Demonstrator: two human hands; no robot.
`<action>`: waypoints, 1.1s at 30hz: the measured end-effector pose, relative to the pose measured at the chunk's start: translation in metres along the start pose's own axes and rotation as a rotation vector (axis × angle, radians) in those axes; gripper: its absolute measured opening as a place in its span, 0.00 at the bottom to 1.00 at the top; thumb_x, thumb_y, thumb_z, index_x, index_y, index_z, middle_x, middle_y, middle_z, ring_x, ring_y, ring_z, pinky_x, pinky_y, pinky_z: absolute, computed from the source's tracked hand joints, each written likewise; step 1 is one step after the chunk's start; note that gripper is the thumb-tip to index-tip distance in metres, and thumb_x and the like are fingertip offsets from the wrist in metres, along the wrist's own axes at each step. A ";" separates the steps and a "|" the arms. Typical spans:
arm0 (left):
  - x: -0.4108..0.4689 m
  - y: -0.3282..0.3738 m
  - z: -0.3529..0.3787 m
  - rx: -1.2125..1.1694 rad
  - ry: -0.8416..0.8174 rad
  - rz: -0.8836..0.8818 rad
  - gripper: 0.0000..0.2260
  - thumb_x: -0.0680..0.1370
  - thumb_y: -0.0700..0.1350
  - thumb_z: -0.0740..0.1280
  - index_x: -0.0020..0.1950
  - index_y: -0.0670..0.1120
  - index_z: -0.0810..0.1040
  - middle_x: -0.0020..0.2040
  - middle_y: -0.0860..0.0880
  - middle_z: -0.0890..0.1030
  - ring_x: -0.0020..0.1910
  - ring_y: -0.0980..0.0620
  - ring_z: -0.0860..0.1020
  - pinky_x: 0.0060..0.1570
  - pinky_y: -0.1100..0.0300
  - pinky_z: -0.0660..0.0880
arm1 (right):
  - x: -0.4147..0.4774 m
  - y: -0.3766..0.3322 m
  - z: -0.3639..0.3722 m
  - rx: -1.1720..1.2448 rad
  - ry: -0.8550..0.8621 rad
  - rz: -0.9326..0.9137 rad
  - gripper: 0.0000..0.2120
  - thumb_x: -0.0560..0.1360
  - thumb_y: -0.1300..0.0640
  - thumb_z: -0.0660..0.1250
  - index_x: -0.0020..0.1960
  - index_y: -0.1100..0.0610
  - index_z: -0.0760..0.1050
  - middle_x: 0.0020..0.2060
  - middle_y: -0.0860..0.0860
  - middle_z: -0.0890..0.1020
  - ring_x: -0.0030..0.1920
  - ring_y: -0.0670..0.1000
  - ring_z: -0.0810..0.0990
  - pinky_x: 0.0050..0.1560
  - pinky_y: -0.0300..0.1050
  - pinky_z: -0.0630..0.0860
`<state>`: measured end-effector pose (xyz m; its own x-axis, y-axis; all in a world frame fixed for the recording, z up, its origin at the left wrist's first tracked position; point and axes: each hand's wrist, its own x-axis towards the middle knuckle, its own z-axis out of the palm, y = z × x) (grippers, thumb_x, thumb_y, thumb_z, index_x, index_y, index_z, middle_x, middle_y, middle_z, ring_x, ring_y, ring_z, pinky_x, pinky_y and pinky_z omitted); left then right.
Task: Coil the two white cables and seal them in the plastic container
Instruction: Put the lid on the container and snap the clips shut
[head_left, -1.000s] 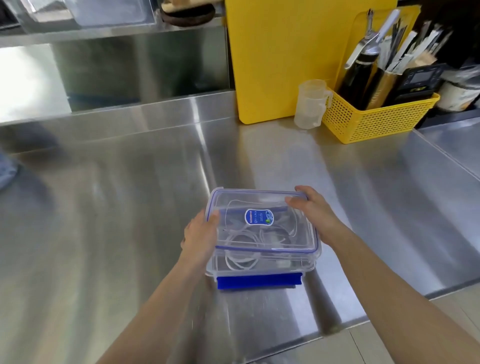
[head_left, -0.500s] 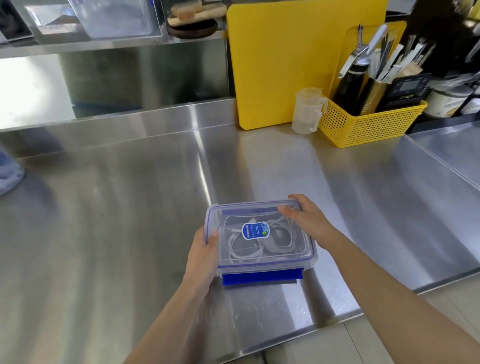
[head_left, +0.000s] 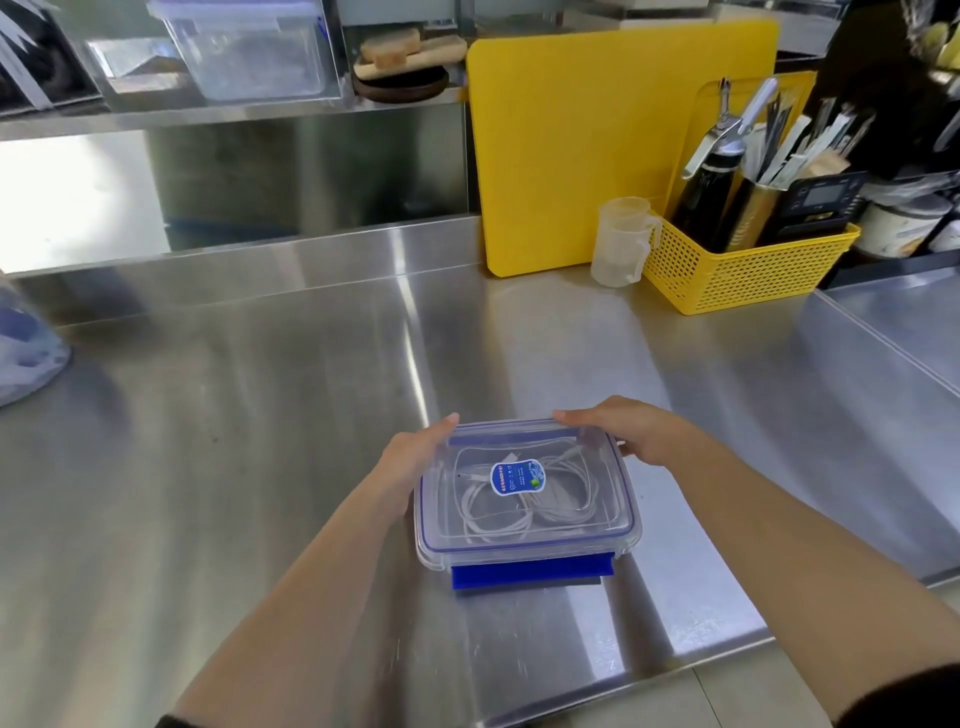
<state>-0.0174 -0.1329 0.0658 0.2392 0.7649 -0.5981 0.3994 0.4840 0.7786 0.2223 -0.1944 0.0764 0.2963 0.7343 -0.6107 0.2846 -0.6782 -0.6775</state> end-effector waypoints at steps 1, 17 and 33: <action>0.001 0.001 0.000 -0.020 -0.005 -0.010 0.21 0.70 0.61 0.67 0.50 0.45 0.83 0.49 0.43 0.85 0.48 0.42 0.83 0.58 0.46 0.76 | 0.000 0.000 -0.001 0.039 -0.005 -0.009 0.25 0.62 0.39 0.73 0.49 0.57 0.79 0.49 0.57 0.82 0.50 0.57 0.79 0.51 0.50 0.75; -0.061 0.000 0.060 1.061 0.230 1.231 0.14 0.74 0.51 0.60 0.47 0.44 0.80 0.45 0.47 0.84 0.43 0.45 0.81 0.47 0.53 0.77 | 0.008 0.004 0.004 0.194 -0.006 -0.326 0.07 0.72 0.66 0.68 0.49 0.59 0.78 0.43 0.55 0.79 0.42 0.50 0.77 0.44 0.41 0.75; -0.061 -0.064 0.067 1.630 0.137 1.390 0.26 0.69 0.54 0.67 0.63 0.45 0.68 0.64 0.40 0.78 0.63 0.38 0.76 0.59 0.41 0.73 | 0.011 -0.008 0.003 -0.322 -0.014 -0.442 0.11 0.76 0.58 0.61 0.57 0.57 0.75 0.52 0.54 0.79 0.51 0.50 0.75 0.49 0.43 0.72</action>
<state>0.0019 -0.2394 0.0398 0.9544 0.2634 0.1407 0.2930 -0.9167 -0.2718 0.2203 -0.1813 0.0739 0.0736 0.9501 -0.3031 0.6449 -0.2772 -0.7122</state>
